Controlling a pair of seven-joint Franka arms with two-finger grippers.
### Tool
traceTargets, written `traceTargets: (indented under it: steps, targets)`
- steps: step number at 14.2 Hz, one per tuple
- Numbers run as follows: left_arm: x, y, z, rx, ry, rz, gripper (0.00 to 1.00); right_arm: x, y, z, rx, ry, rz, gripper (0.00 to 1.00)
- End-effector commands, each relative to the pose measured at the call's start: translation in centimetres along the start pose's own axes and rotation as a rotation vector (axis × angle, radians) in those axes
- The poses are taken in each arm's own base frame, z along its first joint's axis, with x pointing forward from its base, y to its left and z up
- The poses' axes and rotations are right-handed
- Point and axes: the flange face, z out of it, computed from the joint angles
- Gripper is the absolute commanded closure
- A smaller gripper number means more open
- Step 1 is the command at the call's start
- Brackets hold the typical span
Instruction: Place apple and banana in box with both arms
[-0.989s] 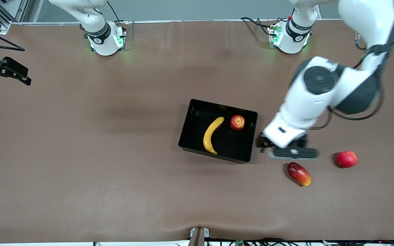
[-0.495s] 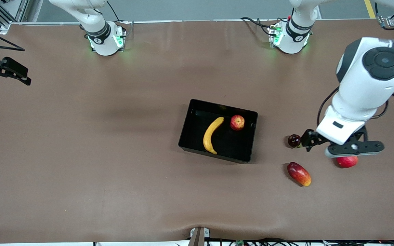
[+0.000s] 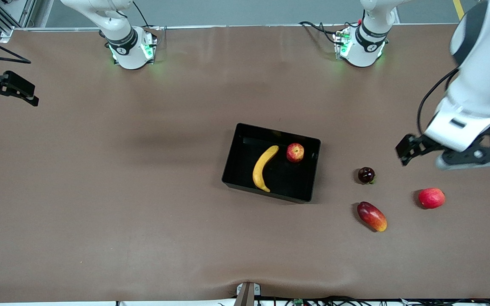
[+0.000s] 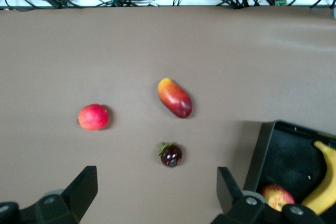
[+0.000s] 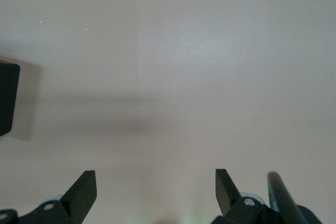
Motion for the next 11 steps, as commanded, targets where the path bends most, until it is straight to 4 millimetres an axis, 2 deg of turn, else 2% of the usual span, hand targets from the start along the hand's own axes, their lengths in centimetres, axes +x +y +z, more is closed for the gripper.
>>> traceTargets:
  steps: [1, 2, 5, 8, 11]
  targets:
    - [-2.6, -2.0, -3.1, 0.004, -0.049, 0.003, 0.0, -0.1, 0.4, -0.3, 0.011, -0.002, -0.008, 0.0]
    - [-3.6, -3.2, -4.4, -0.012, -0.071, 0.014, 0.0, -0.1, 0.4, -0.3, 0.011, -0.002, -0.008, 0.0]
    - [-5.9, -5.3, -5.1, -0.058, -0.126, 0.008, 0.0, -0.1, 0.4, -0.3, 0.011, -0.002, -0.008, 0.0]
    - [-8.8, -6.2, -5.5, -0.055, -0.14, 0.006, 0.0, -0.1, 0.4, -0.3, 0.011, -0.002, -0.008, 0.0]
    - [-9.1, -6.3, -5.4, -0.057, -0.155, 0.03, 0.0, -0.1, 0.4, -0.3, 0.011, -0.002, -0.008, 0.0]
